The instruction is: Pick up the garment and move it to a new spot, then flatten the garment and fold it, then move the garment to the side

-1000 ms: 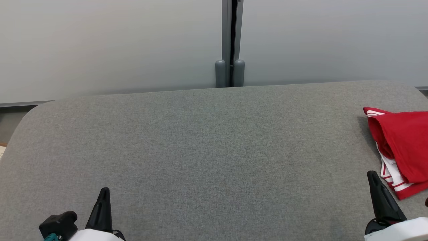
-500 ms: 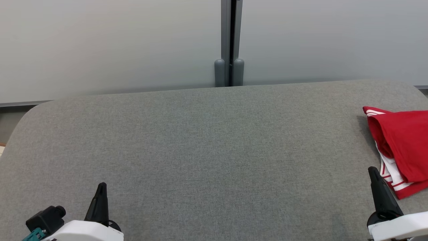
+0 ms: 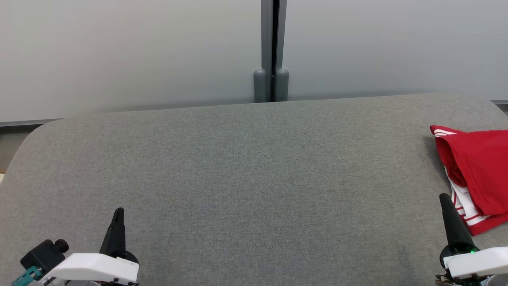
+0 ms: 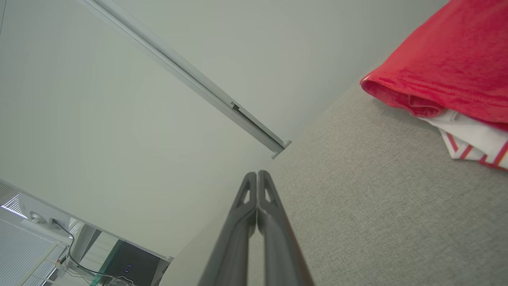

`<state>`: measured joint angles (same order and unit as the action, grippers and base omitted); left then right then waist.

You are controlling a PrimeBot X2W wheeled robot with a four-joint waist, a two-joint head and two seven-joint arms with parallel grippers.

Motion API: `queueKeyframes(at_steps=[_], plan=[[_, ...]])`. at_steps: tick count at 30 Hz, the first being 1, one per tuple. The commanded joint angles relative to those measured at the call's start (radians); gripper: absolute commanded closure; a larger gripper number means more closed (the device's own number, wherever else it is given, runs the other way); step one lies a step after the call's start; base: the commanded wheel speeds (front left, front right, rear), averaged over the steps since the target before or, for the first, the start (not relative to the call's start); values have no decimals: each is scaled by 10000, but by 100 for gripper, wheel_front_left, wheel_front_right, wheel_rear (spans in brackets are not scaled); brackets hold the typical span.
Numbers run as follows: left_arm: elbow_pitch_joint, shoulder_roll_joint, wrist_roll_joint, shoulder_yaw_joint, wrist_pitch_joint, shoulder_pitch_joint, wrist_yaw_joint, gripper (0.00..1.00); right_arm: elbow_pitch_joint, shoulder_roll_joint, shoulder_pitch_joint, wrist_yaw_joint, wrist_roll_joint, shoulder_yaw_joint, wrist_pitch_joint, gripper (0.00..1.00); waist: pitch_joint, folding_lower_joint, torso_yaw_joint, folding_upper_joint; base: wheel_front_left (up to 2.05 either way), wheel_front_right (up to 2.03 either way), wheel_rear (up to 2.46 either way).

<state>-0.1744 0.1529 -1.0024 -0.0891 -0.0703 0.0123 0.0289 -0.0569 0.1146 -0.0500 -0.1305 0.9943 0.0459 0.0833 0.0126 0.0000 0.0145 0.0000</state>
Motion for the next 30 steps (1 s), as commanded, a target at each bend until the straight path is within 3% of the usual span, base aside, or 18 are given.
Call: queueKeyframes(at_steps=[1,30], plan=[[49,54,-280,133,77,-265,-87,100,12,26,272,-3,290,43,1,100,-2,0,-2,0,0,0,0],[-275,-323,-3020,861,763,-739,-791,100,-836,-205,881,-3,3025,259,76,100,-60,0,-55,0,0,0,0]])
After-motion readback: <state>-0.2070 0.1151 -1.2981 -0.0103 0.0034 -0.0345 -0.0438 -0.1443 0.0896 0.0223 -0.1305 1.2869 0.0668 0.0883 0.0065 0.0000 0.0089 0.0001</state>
